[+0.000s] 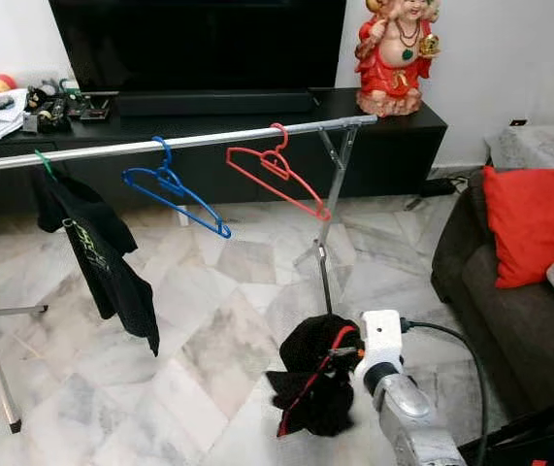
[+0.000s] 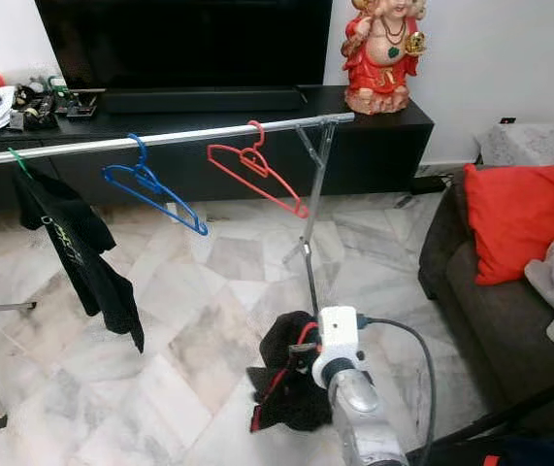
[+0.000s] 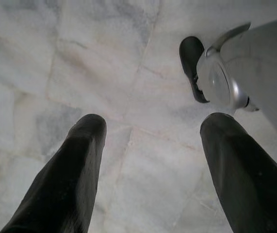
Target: Hang hanger
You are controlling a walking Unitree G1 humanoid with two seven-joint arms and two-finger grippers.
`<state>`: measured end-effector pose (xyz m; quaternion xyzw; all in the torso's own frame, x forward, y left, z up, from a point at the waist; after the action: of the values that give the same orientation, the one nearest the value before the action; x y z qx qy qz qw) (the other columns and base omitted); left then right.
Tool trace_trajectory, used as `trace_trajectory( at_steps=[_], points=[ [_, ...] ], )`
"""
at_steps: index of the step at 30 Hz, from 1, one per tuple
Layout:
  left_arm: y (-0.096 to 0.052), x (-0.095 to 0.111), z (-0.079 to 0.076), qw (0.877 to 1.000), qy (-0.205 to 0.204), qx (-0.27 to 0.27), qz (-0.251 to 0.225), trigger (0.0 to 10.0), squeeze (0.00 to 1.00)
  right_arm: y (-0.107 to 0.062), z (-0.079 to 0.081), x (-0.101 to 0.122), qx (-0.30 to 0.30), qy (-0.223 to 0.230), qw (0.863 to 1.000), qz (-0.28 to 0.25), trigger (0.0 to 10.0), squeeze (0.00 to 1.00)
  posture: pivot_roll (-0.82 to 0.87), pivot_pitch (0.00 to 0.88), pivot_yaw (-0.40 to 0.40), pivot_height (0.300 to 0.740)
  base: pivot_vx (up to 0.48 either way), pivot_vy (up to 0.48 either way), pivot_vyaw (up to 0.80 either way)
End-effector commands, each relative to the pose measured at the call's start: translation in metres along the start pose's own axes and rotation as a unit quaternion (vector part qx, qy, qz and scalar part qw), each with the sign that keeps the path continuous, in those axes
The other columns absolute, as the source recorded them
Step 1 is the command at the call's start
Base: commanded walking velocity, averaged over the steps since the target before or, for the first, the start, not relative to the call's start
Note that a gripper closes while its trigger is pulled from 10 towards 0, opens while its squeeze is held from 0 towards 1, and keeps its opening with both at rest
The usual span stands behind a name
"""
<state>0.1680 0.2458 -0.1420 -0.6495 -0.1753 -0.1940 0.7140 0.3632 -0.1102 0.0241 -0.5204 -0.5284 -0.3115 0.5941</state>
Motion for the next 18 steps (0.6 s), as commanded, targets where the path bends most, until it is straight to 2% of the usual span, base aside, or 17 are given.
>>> trace_trajectory(
  at_steps=[1, 7, 8, 11, 12, 13, 16, 18],
  points=[
    [-0.001, -0.008, 0.001, 1.000, -0.005, 0.003, 0.012, 10.0, 0.00, 0.002, 0.000, 0.010, 0.004, -0.009, 1.000, -0.021, 10.0, 0.00, 0.02, 0.085, -0.001, 0.740, 0.000, 0.000, 0.00],
    [-0.001, -0.009, 0.000, 1.000, -0.012, 0.007, 0.009, 10.0, 0.00, 0.001, -0.002, -0.003, 0.001, -0.011, 1.000, -0.001, 10.0, 0.00, 0.02, 0.076, -0.007, 0.740, 0.000, 0.000, 0.00],
    [-0.002, -0.009, 0.001, 1.000, -0.016, 0.013, 0.004, 10.0, 0.00, 0.000, -0.003, -0.012, -0.001, -0.008, 1.000, 0.010, 10.0, 0.00, 0.02, 0.070, -0.008, 0.740, 0.000, 0.000, 0.00],
    [-0.003, -0.005, 0.006, 0.997, -0.059, 0.041, -0.027, 10.0, 0.00, -0.004, -0.004, -0.025, -0.007, -0.008, 1.000, 0.027, 10.0, 0.00, 0.02, 0.064, -0.007, 0.740, 0.000, 0.000, 0.00],
    [-0.005, 0.001, 0.009, 0.993, -0.082, 0.060, -0.056, 10.0, 0.00, -0.006, -0.006, -0.030, -0.013, -0.006, 0.999, 0.031, 10.0, 0.00, 0.02, 0.061, -0.008, 0.740, 0.000, 0.000, 0.00],
    [-0.006, 0.004, 0.011, 0.991, -0.088, 0.068, -0.073, 10.0, 0.00, -0.007, -0.007, -0.032, -0.018, -0.002, 0.999, 0.032, 10.0, 0.00, 0.03, 0.059, -0.006, 0.740, 0.000, 0.000, 0.00],
    [-0.009, 0.012, 0.013, 0.987, -0.094, 0.077, -0.108, 10.0, 0.00, -0.008, -0.008, -0.036, -0.024, 0.001, 0.999, 0.034, 10.0, 0.00, 0.02, 0.053, -0.002, 0.740, 0.000, 0.000, 0.00],
    [-0.012, 0.023, 0.014, 0.984, -0.067, 0.078, -0.144, 10.0, 0.00, -0.009, -0.012, -0.039, -0.038, 0.008, 0.999, 0.036, 10.0, 0.00, 0.02, 0.042, 0.006, 0.740, 0.000, 0.000, 0.00]
  ],
)
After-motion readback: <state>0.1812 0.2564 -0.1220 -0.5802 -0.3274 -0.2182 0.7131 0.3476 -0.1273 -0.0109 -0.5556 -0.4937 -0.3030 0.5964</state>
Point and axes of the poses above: a point about 5 cm out from each wrist's last joint towards the gripper, its own y axis pointing out of the wrist towards the gripper, its own x axis along the axis of the wrist's last joint, z = x × y, the point moved 6 cm from there along y, pointing out of the wrist towards the gripper, and after that the axes turned 11 degrees about -y, right-handed, at the moved point
